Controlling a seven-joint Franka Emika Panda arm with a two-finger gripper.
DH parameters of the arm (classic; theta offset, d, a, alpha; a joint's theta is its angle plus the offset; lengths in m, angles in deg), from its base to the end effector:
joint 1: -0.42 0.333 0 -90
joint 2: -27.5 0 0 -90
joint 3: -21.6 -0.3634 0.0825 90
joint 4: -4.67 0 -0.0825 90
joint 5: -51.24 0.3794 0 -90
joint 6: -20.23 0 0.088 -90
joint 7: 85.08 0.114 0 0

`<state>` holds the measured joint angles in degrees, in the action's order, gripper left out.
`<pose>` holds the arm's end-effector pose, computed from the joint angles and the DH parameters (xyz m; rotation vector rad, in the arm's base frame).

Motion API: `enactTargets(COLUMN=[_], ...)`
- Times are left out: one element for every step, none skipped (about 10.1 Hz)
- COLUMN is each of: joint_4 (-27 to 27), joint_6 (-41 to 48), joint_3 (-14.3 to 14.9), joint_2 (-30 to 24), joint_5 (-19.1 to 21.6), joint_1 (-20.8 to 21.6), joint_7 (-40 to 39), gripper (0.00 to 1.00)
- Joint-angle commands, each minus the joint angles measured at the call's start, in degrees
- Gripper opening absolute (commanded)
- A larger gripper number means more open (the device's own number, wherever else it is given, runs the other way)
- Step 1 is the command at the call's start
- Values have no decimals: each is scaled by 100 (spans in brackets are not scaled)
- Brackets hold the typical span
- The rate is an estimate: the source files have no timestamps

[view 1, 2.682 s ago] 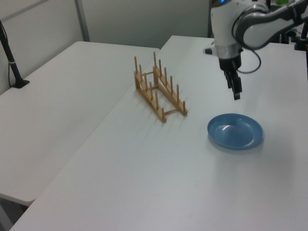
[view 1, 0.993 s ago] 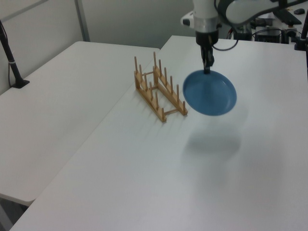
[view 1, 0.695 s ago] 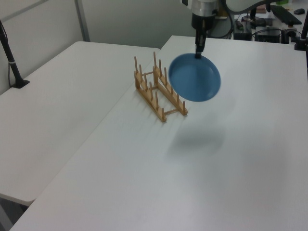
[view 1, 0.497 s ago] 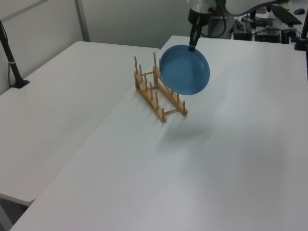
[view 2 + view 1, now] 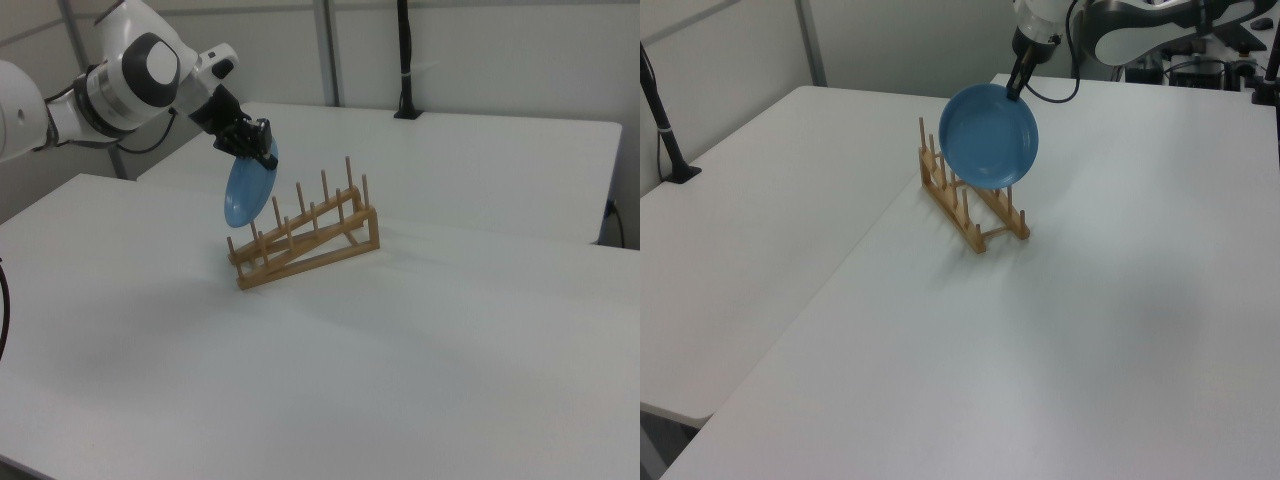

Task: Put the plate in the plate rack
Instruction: 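Carry the plate upright over the wooden rack between the pegs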

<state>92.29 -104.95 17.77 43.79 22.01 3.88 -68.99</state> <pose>0.6915 0.0610 0.5785 2.7078 0.0801 0.6233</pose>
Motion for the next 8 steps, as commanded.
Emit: enactTargets(joint_4=[1,10,10,53,106,141,168,220], joint_6=[-391,-445,-472,-611,-621,-621,-621,-674], joint_3=[23,23,23,14,6,-12,-38,-47], joint_2=[-56,-21,49,58,58,58,58,58], joint_5=[-772,-1325,-1774,-2126,-2287,-2332,-2341,-2350], joint_1=[23,32,32,50,67,76,85,94], joint_7=[761,1051,1384,1640,1756,1757,1757,1731], gripper=[0,0,0,0,0,0,0,0])
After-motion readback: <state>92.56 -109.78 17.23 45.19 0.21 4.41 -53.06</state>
